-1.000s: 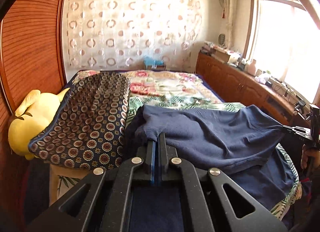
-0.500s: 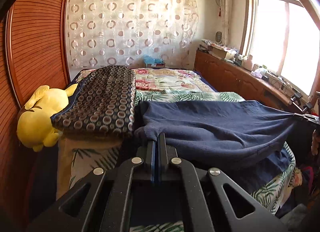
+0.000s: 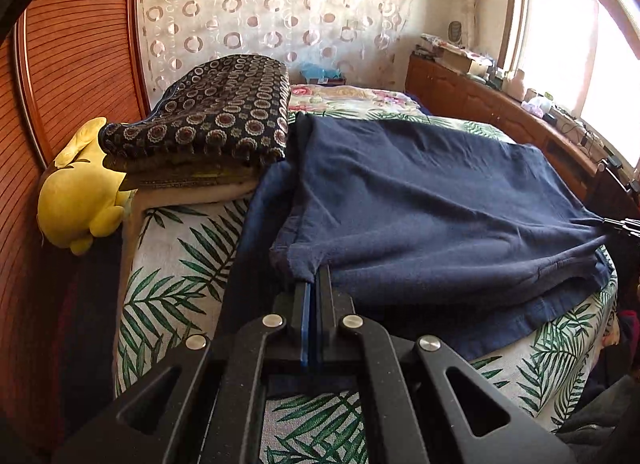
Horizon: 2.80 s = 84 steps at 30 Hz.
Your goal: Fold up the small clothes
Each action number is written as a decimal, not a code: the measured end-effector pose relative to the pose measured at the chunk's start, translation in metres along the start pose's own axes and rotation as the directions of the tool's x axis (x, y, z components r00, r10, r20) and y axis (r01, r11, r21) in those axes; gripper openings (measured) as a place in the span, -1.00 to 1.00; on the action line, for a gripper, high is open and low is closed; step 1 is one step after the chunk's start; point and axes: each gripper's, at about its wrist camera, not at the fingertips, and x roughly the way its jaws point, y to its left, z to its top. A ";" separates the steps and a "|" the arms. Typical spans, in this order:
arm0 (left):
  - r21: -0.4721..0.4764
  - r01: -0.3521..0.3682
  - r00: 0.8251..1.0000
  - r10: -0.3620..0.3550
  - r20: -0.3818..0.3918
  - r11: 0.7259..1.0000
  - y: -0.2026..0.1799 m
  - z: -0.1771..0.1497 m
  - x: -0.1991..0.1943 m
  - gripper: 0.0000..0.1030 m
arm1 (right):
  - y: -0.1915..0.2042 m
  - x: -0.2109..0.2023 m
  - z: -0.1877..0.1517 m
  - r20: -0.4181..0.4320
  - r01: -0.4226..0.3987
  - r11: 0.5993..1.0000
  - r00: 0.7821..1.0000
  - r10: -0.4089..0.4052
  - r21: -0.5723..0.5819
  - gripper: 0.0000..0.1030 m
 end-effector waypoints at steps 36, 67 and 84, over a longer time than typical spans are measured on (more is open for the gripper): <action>0.078 0.261 0.964 -0.257 -0.062 0.962 -0.071 -0.015 0.000 -0.01 | 0.052 0.029 -0.010 0.034 -0.105 0.992 0.994 0.108 -0.070 -0.40; 0.167 0.279 0.960 -0.272 -0.066 0.946 -0.103 -0.011 -0.034 -0.58 | 0.024 0.034 -0.020 0.034 -0.035 0.999 0.999 0.034 0.017 -0.40; 0.012 0.098 0.995 -0.098 0.018 0.995 -0.030 -0.002 -0.027 0.51 | 0.020 0.043 -0.029 0.060 0.036 0.999 0.998 -0.035 -0.008 -0.39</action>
